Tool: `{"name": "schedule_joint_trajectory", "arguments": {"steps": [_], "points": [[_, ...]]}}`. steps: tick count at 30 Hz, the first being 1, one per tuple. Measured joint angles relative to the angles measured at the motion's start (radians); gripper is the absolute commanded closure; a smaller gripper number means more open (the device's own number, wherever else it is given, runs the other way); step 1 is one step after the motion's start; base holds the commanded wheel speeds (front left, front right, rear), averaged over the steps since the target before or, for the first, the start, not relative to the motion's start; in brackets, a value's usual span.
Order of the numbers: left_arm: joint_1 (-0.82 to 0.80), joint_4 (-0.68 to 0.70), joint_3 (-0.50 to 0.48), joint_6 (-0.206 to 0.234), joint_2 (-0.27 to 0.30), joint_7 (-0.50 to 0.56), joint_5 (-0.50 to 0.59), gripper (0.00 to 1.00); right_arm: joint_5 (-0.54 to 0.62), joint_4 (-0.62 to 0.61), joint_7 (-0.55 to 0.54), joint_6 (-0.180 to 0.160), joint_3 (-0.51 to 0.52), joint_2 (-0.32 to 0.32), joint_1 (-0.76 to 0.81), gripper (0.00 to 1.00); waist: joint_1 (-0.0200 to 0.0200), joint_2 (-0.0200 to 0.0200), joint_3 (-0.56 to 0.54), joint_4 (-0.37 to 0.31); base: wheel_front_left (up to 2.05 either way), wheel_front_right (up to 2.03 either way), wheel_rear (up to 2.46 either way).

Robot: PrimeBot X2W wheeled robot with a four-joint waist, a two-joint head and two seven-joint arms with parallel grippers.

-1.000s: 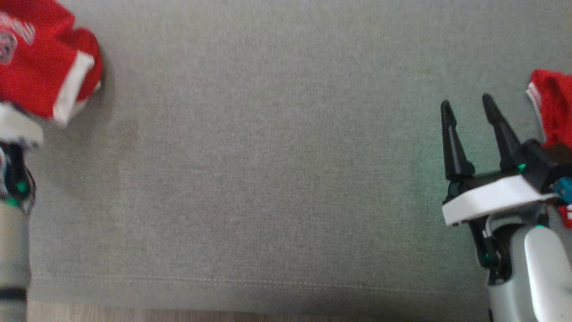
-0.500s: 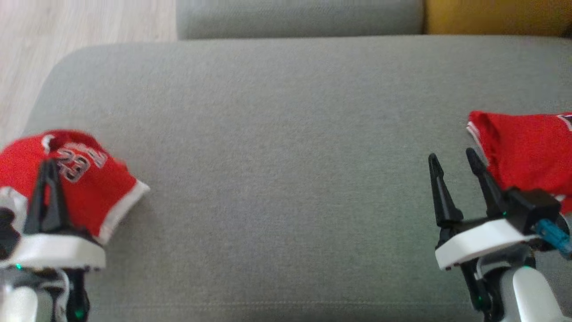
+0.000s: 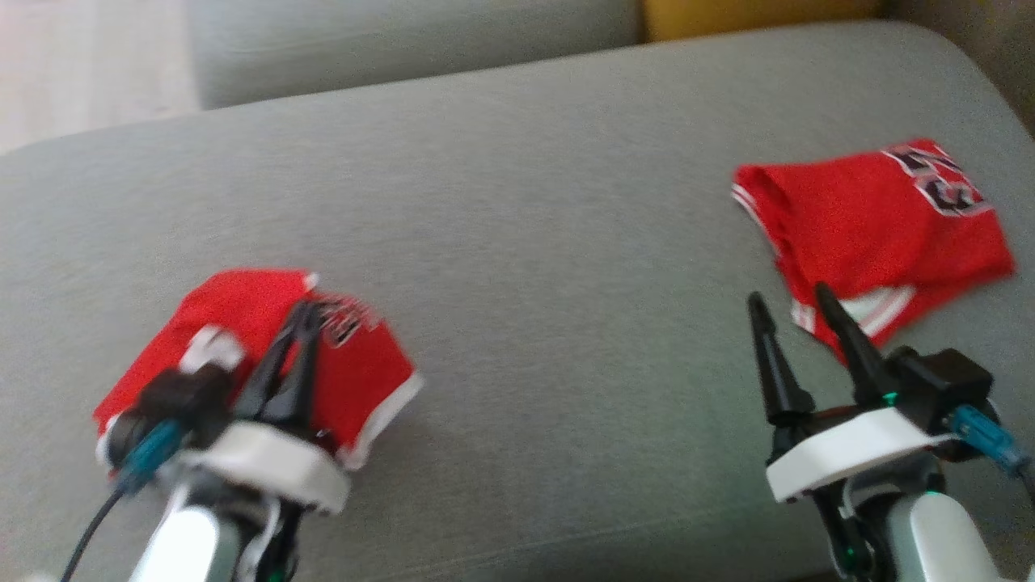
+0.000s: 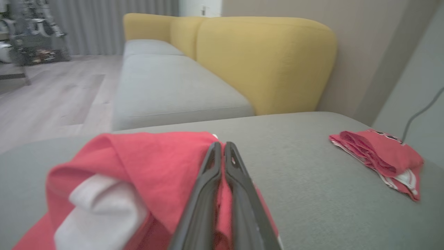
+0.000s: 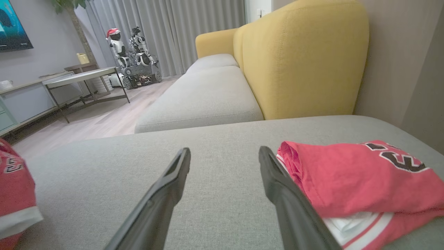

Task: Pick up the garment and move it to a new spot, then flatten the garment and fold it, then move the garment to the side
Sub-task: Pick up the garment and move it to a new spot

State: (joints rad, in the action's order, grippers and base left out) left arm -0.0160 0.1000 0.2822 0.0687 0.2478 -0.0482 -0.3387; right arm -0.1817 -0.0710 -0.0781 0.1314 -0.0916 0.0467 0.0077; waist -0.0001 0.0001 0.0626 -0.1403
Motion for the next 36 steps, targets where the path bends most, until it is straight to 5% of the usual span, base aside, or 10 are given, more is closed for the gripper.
{"name": "schedule_joint_trajectory", "arguments": {"steps": [11,19,20,21,22,31,36], "points": [[-0.28,-0.166,0.122,-0.088,-0.06,0.002,0.047,1.0,-0.041,0.043,0.049,0.0,-0.069,0.0,-0.058,0.0,0.0,0.0,0.094,-0.222,0.0,0.0,0.0],[-0.351,-0.354,0.18,-0.132,-0.066,0.069,0.053,0.98,-0.075,0.073,0.096,0.0,-0.076,0.0,-0.07,0.0,0.0001,0.0,0.2,-0.311,0.0,0.0,0.0],[-0.351,-0.354,0.18,-0.132,-0.066,0.069,0.053,0.58,-0.075,0.073,0.096,0.0,-0.076,0.0,-0.07,0.0,0.0001,0.0,0.2,-0.311,0.0,0.0,0.0],[-0.351,-0.377,0.187,-0.139,-0.067,0.076,0.053,0.07,-0.077,0.077,0.1,0.0,-0.076,0.0,-0.076,0.0,0.0001,0.0,0.211,-0.317,0.0,0.0,0.0],[-0.351,-0.393,0.191,-0.141,-0.067,0.079,0.052,0.0,-0.082,0.081,0.103,0.0,-0.077,0.0,-0.082,0.0,0.0001,-0.0001,0.22,-0.32,0.0,0.0,0.0],[-0.355,-0.377,0.193,-0.143,-0.083,-0.031,0.04,0.0,-0.063,0.1,0.113,0.0,-0.058,-0.001,-0.102,0.0,0.0002,-0.0001,0.215,-0.25,0.0,0.0,0.0],[-0.311,-0.306,0.156,-0.085,-0.086,-0.092,0.035,0.0,-0.036,0.089,0.107,0.0,-0.025,0.0,-0.103,0.0,0.0001,0.0,0.19,-0.177,0.0,0.0,0.0]]}}
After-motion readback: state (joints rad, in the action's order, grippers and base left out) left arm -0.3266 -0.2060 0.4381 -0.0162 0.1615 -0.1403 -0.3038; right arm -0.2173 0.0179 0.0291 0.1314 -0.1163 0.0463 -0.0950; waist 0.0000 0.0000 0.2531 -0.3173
